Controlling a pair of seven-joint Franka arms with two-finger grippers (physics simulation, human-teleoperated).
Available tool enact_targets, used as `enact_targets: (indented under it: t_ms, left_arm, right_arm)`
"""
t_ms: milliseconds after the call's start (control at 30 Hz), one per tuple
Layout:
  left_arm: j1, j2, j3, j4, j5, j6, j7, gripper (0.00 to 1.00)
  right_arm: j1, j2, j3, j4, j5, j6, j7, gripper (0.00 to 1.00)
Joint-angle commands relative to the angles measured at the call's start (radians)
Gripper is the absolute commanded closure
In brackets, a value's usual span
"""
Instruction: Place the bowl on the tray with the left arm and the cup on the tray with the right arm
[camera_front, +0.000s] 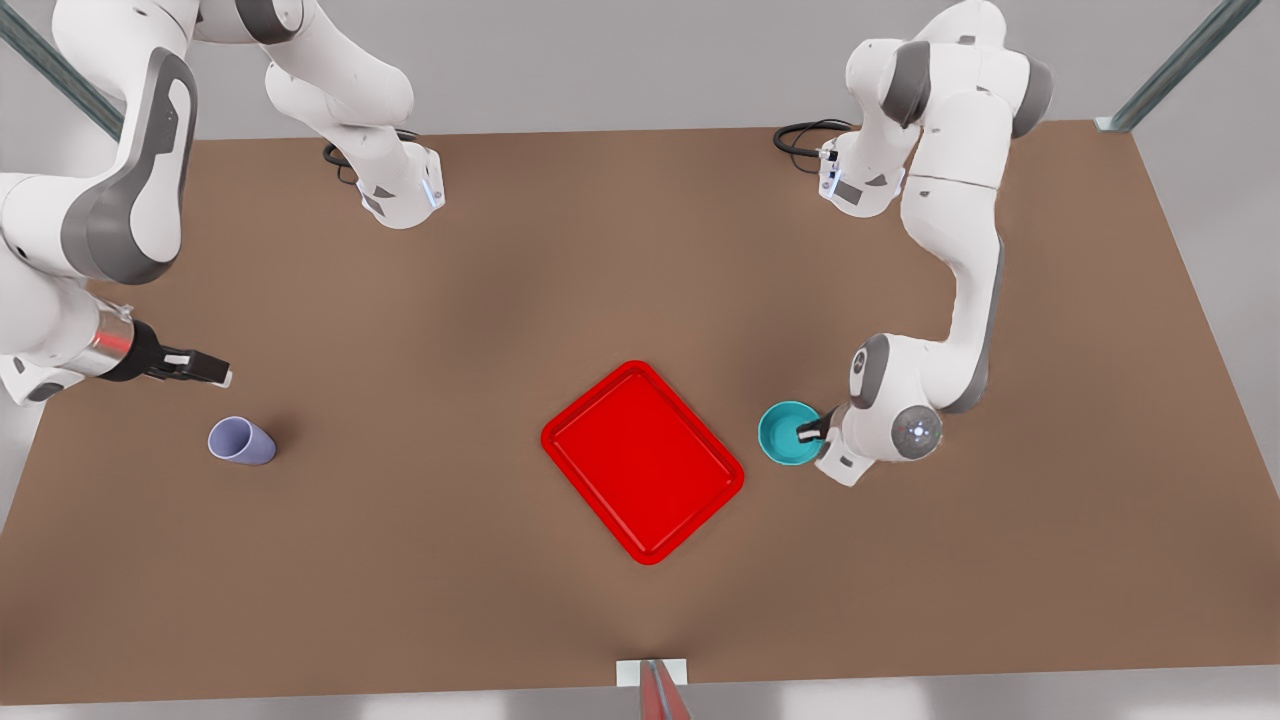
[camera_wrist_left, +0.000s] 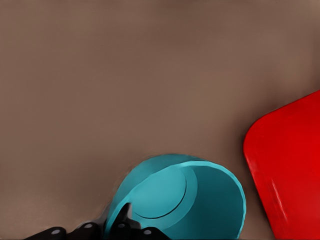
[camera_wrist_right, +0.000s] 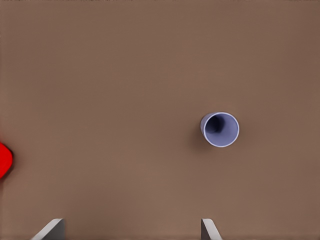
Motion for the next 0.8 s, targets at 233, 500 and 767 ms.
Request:
enact_targets:
  t_ms: [233, 500, 767]
  left_arm:
    - [-0.067, 0.221, -0.075, 0.305, -0.209, 0.088, -0.313, 0.79]
    - [-0.116, 0.244, -0.075, 0.295, -0.206, 0.104, -0.292, 0.00]
    - [-0.043, 0.026, -0.032, 0.332, -0.064, -0.033, -0.282, 0.00]
  right_arm:
    - [0.000, 0.001, 0.003, 0.004, 0.002, 0.003, 0.000, 0.00]
    - [0.002, 0.000, 0.003, 0.005, 0.002, 0.003, 0.000, 0.00]
    - [0.000, 0.000, 0.003, 0.004, 0.000, 0.003, 0.000, 0.00]
